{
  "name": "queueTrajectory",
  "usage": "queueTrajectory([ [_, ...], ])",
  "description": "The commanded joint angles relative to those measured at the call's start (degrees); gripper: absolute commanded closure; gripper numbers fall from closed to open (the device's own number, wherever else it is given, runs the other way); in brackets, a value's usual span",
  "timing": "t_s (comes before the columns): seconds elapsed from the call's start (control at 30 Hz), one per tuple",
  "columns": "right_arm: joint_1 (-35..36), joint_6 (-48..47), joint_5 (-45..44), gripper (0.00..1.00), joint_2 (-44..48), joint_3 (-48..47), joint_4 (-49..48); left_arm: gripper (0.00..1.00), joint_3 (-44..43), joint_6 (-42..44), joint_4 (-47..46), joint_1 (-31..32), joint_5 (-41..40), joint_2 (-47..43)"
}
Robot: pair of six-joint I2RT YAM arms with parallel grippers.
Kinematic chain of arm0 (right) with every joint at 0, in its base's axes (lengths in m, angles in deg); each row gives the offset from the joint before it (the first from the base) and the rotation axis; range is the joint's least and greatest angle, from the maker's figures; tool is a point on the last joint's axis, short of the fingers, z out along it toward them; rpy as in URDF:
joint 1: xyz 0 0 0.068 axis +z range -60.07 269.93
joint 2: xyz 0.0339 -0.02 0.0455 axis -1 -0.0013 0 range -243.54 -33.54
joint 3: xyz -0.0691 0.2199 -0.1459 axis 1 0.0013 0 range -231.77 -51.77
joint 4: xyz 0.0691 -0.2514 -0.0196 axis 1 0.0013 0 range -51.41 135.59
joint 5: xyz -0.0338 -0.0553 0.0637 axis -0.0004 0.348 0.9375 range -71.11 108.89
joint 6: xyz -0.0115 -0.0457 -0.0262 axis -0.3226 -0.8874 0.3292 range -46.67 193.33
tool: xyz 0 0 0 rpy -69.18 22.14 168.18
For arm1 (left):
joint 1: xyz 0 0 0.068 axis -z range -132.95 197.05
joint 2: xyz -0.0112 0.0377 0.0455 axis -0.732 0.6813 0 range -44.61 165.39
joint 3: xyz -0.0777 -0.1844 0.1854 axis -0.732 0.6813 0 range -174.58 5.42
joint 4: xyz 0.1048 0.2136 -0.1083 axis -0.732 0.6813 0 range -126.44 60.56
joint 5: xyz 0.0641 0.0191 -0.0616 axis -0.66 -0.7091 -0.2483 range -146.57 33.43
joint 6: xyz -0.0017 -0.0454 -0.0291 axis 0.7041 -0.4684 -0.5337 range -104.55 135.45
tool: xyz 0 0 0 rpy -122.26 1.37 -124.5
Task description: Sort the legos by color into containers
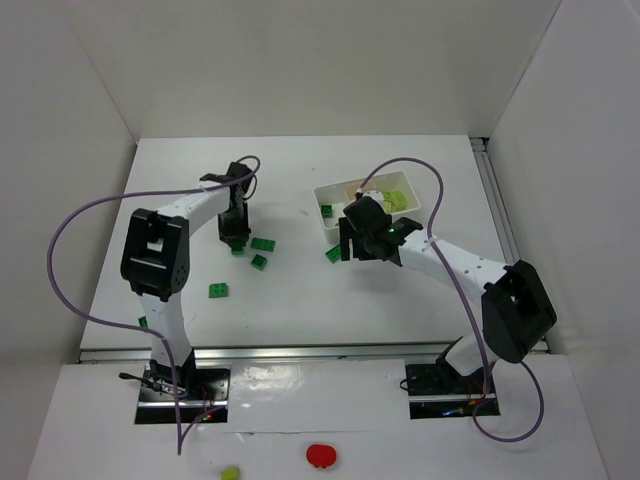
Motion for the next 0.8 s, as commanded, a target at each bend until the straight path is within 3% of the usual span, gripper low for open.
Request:
queueTrajectory([
  [0.0, 0.6, 0.1, -2.7, 0.17, 1.5, -2.3, -0.5, 0.72, -4.9, 1.1, 3.0, -0.2, -1.2, -1.1],
  [0.2, 0.0, 2.5, -7.8, 0.17, 4.6, -2.3, 0.8, 0.77, -16.3, 2.8, 4.8, 5.1, 9.4, -5.4],
  [0.43, -1.7, 4.4, -6.1, 0.17, 7.5, 0.4, 0.8, 0.78, -44.4, 2.8, 8.1, 14.3, 15.4, 6.5],
  [0.53, -1.7, 0.9, -0.2, 0.17, 8.2, 3.2, -1.3, 0.76, -51.8, 2.3, 8.1, 16.7, 17.0, 12.7],
  [0.67, -0.5, 0.3, 3.4, 0.16, 7.7, 4.6, -3.5, 0.71, -54.1, 1.8, 5.8, 17.8, 19.6, 17.0],
  [0.77, 0.3, 3.3, 2.7, 0.16, 7.1, 5.8, -4.9, 0.62, -54.6, 1.8, 4.1, 18.5, 21.0, 19.1],
])
